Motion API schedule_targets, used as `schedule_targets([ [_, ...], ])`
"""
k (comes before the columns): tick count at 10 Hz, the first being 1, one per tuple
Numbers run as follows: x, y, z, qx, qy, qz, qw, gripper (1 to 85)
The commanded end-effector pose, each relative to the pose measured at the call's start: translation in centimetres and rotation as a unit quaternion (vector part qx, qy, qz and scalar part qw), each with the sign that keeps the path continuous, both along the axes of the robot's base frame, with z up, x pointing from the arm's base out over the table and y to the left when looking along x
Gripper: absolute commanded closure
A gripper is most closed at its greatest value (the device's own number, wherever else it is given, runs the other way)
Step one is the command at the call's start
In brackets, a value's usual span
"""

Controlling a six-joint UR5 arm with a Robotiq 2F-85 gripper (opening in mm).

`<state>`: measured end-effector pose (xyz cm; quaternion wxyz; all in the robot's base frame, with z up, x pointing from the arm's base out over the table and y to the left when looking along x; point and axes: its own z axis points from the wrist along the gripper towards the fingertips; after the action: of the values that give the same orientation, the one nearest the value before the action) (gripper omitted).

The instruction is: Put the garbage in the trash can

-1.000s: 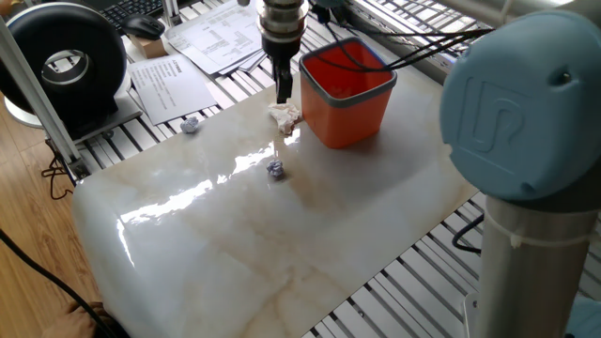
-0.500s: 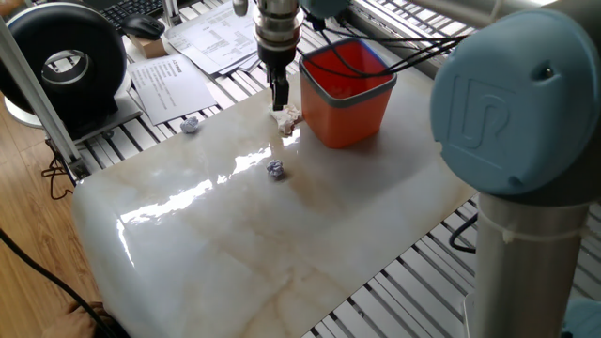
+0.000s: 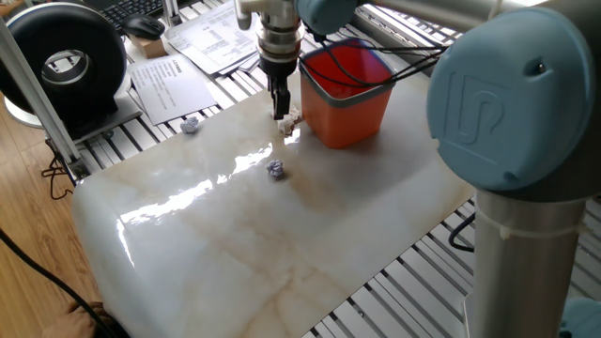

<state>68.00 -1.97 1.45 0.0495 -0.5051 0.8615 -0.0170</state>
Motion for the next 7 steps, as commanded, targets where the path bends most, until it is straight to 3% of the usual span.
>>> schedule_targets([
  [1, -1.9, -0.7, -0.5, 0.015, 0.005, -0.010, 0.9998, 9.7],
  [2, -1.9, -1.3, -0.4, 0.008, 0.002, -0.009, 0.9999, 10.3],
  [6, -0.9, -0.5, -0.6, 0.007, 0.004, -0.004, 1.0000, 12.7],
  [7, -0.7, 0.1, -0.7, 0.016, 0.005, -0.002, 0.9999, 13.0],
])
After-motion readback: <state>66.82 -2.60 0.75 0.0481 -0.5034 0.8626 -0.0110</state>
